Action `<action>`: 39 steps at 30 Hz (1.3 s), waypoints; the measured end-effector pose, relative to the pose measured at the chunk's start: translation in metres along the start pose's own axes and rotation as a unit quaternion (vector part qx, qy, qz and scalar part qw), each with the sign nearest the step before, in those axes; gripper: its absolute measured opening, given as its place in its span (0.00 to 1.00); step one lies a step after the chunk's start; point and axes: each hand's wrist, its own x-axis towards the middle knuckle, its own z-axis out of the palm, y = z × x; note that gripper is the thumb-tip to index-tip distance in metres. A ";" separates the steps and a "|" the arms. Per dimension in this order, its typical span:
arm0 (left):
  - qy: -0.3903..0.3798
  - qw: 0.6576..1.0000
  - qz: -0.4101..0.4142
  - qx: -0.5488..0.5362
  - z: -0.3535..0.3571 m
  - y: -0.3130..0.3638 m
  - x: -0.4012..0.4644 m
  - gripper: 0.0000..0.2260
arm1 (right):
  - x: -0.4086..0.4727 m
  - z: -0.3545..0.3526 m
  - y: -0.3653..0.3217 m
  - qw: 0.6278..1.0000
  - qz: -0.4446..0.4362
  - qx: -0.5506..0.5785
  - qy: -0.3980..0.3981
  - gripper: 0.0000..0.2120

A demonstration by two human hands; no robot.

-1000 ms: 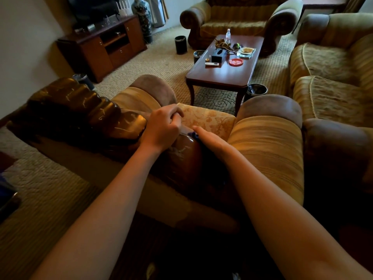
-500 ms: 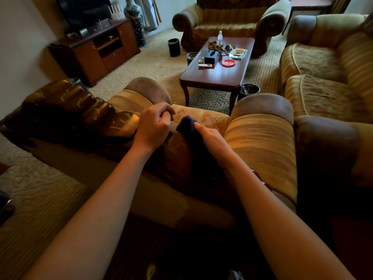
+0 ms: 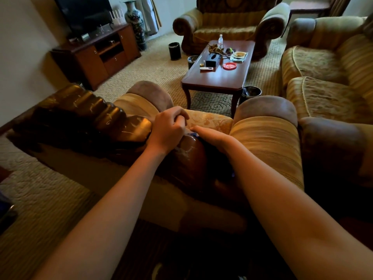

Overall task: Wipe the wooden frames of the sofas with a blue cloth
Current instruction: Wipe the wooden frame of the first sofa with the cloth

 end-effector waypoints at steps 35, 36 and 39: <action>-0.249 0.932 0.154 0.213 -0.058 -0.036 0.021 0.09 | -0.042 0.084 -0.035 0.928 -0.010 -0.056 0.368 0.12; -0.245 0.931 0.161 0.216 -0.058 -0.037 0.020 0.08 | -0.043 0.090 -0.031 0.921 -0.015 -0.063 0.385 0.13; -0.239 0.924 0.176 0.241 -0.057 -0.039 0.018 0.09 | -0.048 0.122 -0.015 0.872 -0.044 -0.127 0.470 0.18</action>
